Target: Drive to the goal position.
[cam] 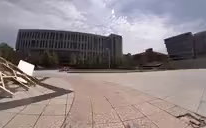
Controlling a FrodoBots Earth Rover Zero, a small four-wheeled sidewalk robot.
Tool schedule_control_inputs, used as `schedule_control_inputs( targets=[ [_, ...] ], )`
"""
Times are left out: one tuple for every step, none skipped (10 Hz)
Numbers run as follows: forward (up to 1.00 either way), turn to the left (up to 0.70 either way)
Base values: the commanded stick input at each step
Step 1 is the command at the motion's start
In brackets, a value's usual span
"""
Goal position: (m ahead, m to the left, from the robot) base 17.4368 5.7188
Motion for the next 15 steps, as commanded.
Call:
schedule_control_inputs(
  targets=[
    [0.45, 0.27],
    [0.45, 0.27],
    [0.45, 0.12],
    [0.45, 0.06],
    [0.45, 0.05],
    [0.45, 0.04],
    [0.45, 0.02],
    [0.45, 0.0],
    [0.45, 0.0],
    [0.45, 0.0],
    [0.45, 0.0],
    [0.45, 0.0],
    [0.45, 0.0],
    [0.45, 0.0],
    [0.45, 0.0]
  ],
)
